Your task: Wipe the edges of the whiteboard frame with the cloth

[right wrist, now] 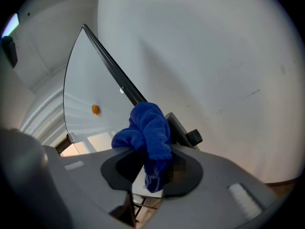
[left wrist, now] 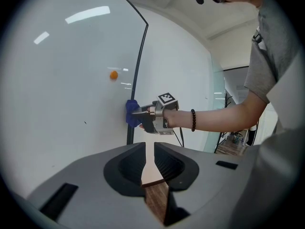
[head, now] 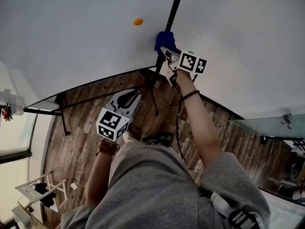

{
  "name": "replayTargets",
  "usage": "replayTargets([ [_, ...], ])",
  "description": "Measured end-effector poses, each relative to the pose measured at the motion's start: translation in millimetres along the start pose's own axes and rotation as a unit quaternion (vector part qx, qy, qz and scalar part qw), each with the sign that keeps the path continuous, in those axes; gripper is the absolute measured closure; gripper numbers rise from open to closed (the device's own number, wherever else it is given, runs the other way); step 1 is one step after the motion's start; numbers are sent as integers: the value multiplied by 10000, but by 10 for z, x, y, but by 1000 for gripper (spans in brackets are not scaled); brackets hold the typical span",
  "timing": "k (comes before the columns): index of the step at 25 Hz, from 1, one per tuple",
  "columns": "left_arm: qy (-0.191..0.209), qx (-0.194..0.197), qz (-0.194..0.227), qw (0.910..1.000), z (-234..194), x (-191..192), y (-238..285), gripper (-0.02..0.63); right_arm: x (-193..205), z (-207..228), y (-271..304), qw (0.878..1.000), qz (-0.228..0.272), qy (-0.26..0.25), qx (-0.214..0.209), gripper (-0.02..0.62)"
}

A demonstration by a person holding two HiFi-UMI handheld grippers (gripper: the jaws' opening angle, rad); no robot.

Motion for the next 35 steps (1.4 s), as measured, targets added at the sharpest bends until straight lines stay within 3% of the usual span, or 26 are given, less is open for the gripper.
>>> replayTargets([
  [35, -327, -495, 100, 9982, -284, 87, -148, 545, 496, 613, 349, 9974, -564, 445, 13, 483],
])
Point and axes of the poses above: the fingertips, and each gripper's own axes: y forward along the fingers, z to its right, x out of its underside, the point moved 2 cm from there along -y, backward along the fingers, and after that the axes turned 15 degrees about -z, right-handed, at the moved point
